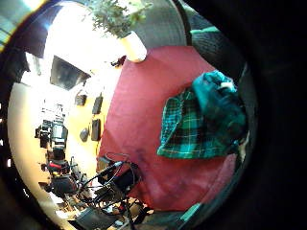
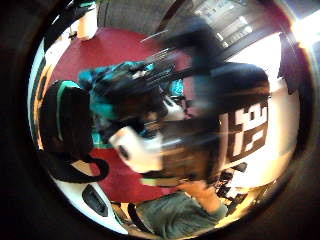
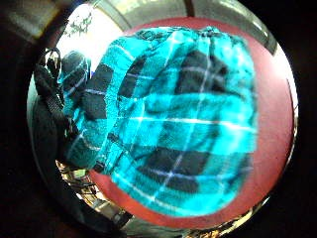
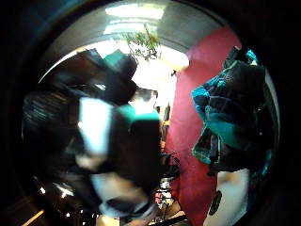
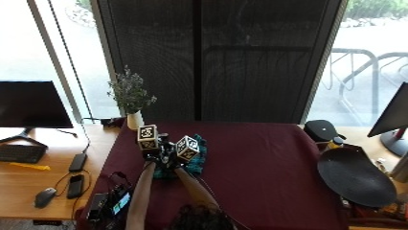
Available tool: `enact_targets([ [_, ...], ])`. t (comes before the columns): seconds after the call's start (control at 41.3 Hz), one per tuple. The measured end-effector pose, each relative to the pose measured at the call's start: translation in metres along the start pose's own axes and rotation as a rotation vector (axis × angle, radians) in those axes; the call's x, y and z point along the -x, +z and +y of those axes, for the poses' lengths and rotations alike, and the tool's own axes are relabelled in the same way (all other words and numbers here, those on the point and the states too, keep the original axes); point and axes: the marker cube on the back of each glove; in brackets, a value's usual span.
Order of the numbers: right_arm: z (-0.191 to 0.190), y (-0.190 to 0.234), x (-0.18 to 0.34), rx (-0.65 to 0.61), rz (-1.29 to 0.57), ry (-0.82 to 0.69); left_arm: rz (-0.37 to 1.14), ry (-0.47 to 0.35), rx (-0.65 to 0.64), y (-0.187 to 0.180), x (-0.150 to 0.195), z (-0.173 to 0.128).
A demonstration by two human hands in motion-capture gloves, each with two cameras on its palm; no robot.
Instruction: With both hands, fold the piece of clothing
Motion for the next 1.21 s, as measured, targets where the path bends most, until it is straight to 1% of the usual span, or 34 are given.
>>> enact_targets([
  [0.048, 0.014, 0.025, 0.002, 0.074, 0.041, 0.043, -0.001, -0.027, 0.011, 0.005, 0.011, 0.006],
  [0.121, 0.023, 0.044, 0.001, 0.115, 0.031, 0.035, -0.013, -0.064, 0.031, 0.004, 0.020, 0.019],
  [0.17, 0.027, 0.047, -0.001, 0.141, -0.011, 0.046, -0.002, -0.066, 0.040, 0.008, 0.022, 0.023],
  [0.218, 0.030, 0.046, -0.004, 0.170, -0.053, 0.051, 0.004, -0.073, 0.061, 0.004, 0.022, 0.032],
  [0.242, 0.030, 0.045, -0.006, 0.183, -0.081, 0.031, 0.006, -0.081, 0.079, -0.001, 0.022, 0.039],
  [0.291, 0.026, 0.040, -0.008, 0.229, -0.169, -0.055, 0.023, -0.089, 0.121, -0.003, 0.019, 0.047],
  [0.339, 0.026, 0.031, -0.009, 0.338, -0.304, -0.137, 0.047, -0.090, 0.135, 0.006, 0.016, 0.044],
  [0.412, 0.033, 0.004, -0.011, 0.597, -0.543, -0.231, 0.063, -0.086, 0.130, 0.010, 0.008, 0.041],
  [0.436, 0.034, -0.008, -0.013, 0.680, -0.605, -0.250, 0.071, -0.076, 0.143, 0.009, 0.004, 0.041],
  [0.46, 0.035, -0.021, -0.015, 0.765, -0.641, -0.234, 0.079, -0.065, 0.163, 0.008, -0.001, 0.042],
  [0.485, 0.036, -0.037, -0.019, 0.852, -0.641, -0.175, 0.082, -0.055, 0.186, 0.007, -0.006, 0.042],
  [0.509, 0.037, -0.055, -0.024, 0.933, -0.597, -0.091, 0.082, -0.046, 0.206, 0.007, -0.012, 0.041],
  [0.533, 0.039, -0.074, -0.031, 0.995, -0.510, -0.004, 0.078, -0.038, 0.220, 0.007, -0.017, 0.038],
  [0.557, 0.041, -0.092, -0.038, 1.026, -0.393, 0.072, 0.072, -0.028, 0.230, 0.007, -0.023, 0.036],
  [0.582, 0.043, -0.109, -0.046, 1.024, -0.255, 0.138, 0.063, -0.020, 0.237, 0.004, -0.029, 0.036],
  [0.63, 0.043, -0.141, -0.060, 0.937, 0.045, 0.242, 0.037, -0.002, 0.250, -0.003, -0.040, 0.039],
  [0.679, 0.040, -0.170, -0.076, 0.793, 0.315, 0.305, 0.015, 0.015, 0.248, -0.007, -0.050, 0.039],
  [0.703, 0.039, -0.183, -0.082, 0.723, 0.417, 0.322, 0.006, 0.020, 0.239, -0.007, -0.054, 0.039],
  [0.751, 0.037, -0.212, -0.092, 0.569, 0.573, 0.309, -0.021, 0.022, 0.205, -0.006, -0.062, 0.037],
  [0.8, 0.035, -0.247, -0.100, 0.353, 0.705, 0.242, -0.047, 0.023, 0.185, -0.003, -0.073, 0.038],
  [0.848, 0.033, -0.271, -0.111, 0.155, 0.786, 0.193, -0.034, 0.046, 0.186, 0.001, -0.086, 0.042],
  [0.897, 0.030, -0.280, -0.130, 0.037, 0.817, 0.189, -0.004, 0.079, 0.181, 0.004, -0.097, 0.045],
  [0.969, 0.025, -0.279, -0.158, -0.060, 0.818, 0.195, -0.003, 0.097, 0.157, 0.005, -0.105, 0.044],
  [1.042, 0.024, -0.278, -0.172, -0.142, 0.812, 0.187, -0.018, 0.100, 0.138, 0.006, -0.108, 0.041],
  [1.091, 0.028, -0.276, -0.175, -0.152, 0.802, 0.185, -0.023, 0.101, 0.141, 0.006, -0.109, 0.040],
  [1.139, 0.033, -0.274, -0.176, -0.137, 0.807, 0.186, -0.013, 0.107, 0.140, 0.006, -0.109, 0.039],
  [1.212, 0.040, -0.272, -0.178, -0.108, 0.846, 0.194, -0.005, 0.116, 0.093, 0.006, -0.110, 0.035],
])
